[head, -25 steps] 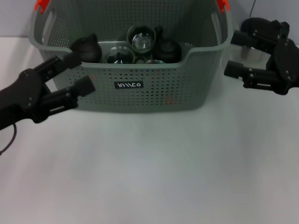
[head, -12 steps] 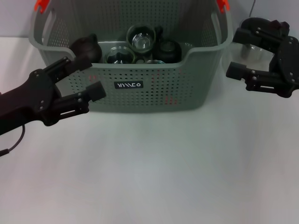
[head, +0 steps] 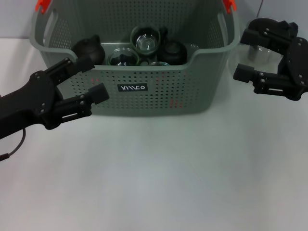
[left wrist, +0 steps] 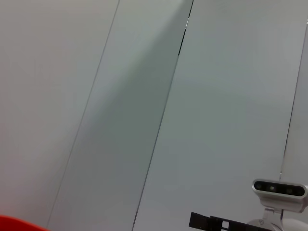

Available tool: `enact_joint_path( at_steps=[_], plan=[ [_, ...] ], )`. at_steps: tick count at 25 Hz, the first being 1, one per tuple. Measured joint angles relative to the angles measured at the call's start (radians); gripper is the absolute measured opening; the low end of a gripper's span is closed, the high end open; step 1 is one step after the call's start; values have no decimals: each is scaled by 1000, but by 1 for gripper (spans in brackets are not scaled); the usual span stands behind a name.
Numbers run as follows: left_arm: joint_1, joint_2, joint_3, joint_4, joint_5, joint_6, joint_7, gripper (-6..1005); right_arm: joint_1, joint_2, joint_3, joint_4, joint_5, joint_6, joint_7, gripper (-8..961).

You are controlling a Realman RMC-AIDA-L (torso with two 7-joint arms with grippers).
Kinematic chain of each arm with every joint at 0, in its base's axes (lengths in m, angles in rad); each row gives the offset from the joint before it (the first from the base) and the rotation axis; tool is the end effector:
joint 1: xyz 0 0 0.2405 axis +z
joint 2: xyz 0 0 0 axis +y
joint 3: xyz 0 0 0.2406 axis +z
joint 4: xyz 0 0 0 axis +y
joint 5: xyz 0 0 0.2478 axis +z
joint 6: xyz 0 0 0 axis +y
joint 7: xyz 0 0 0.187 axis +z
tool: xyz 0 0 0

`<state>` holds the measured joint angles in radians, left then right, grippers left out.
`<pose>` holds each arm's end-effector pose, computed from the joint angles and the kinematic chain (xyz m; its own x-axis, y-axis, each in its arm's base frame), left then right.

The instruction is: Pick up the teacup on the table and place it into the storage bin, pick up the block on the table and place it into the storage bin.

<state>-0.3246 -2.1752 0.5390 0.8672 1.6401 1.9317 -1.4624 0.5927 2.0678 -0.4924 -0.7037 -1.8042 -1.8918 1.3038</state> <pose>-0.2296 0.3061 0.0503 0.4903 0.1695 0.8549 0.4506 -0.8889 -0.0822 0.1901 0.3633 0.0431 0.6395 -0.0441 -0.7675 -0.2404 -0.9598 -0.1451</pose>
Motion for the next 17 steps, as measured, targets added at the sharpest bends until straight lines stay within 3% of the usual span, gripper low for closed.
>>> enact_joint_path(
  at_steps=[17],
  plan=[
    [0, 0, 1, 1, 0, 1, 0, 950, 1, 0, 0, 0, 0, 0, 0, 931]
  ],
)
